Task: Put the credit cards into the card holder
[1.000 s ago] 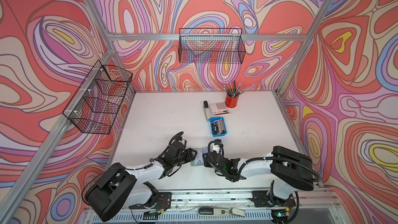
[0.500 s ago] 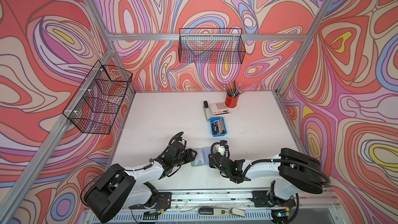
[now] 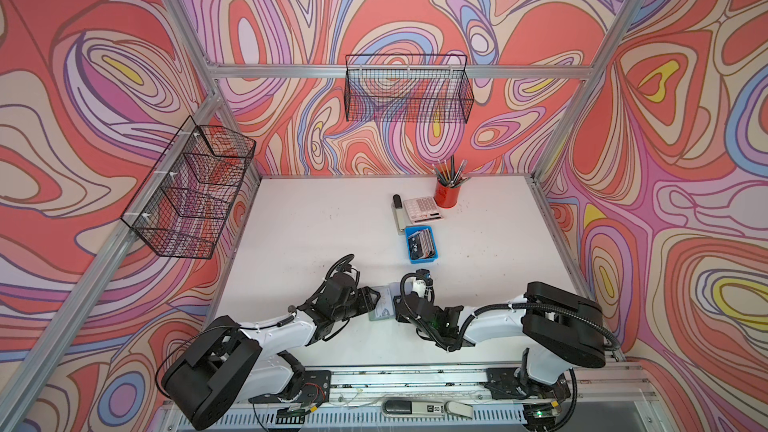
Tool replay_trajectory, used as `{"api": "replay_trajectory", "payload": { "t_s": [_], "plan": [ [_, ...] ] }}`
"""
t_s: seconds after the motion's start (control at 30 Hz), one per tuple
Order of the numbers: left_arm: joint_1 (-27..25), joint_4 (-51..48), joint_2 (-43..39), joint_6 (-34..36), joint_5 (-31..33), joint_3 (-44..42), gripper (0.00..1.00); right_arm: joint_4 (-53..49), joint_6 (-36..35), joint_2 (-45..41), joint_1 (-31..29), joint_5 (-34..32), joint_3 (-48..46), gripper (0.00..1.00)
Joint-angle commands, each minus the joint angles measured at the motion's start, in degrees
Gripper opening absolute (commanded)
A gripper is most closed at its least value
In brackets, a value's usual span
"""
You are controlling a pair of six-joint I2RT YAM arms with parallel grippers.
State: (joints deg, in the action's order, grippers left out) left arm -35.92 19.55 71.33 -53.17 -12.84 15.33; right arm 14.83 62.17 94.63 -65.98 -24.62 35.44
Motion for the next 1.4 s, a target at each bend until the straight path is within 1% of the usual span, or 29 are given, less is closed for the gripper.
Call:
{"api": "replay_trajectory", "payload": {
  "t_s": [0.0,0.1,0.2,0.67,1.0,1.27,1.37],
  "plan": [
    [-0.03,-4.35,0.30,-0.45,-0.27,-1.19,0.54,-4.94,0.02,-4.28,-0.21,-2.03,-0.92,0.38],
    [-0.03,-4.43,0.30,-0.40,-0.25,-1.14,0.54,-6.19,0.85,-7.38,-0.21,-4.12,-2.73,0.39],
    [-0.03,-4.35,0.48,-0.47,-0.24,-1.09,0.54,-6.46,1.40,-8.17,-0.21,-4.79,-3.86,0.40],
    [-0.03,-4.44,0.12,-0.53,-0.34,-1.27,0.54,-6.06,1.46,-2.53,-0.18,-3.11,-1.52,0.39],
    [-0.03,-4.35,0.21,-0.53,-0.52,-1.26,0.54,-0.53,-0.12,0.02,-0.20,1.20,-1.07,0.39],
    [-0.03,-4.40,0.12,-0.53,-0.44,-1.35,0.54,6.34,-1.23,-1.32,-0.12,4.45,-2.57,0.40],
    [-0.03,-4.45,0.12,-0.53,-0.43,-1.27,0.54,7.86,-2.71,-1.64,-0.07,5.56,-2.19,0.43]
  ]
}}
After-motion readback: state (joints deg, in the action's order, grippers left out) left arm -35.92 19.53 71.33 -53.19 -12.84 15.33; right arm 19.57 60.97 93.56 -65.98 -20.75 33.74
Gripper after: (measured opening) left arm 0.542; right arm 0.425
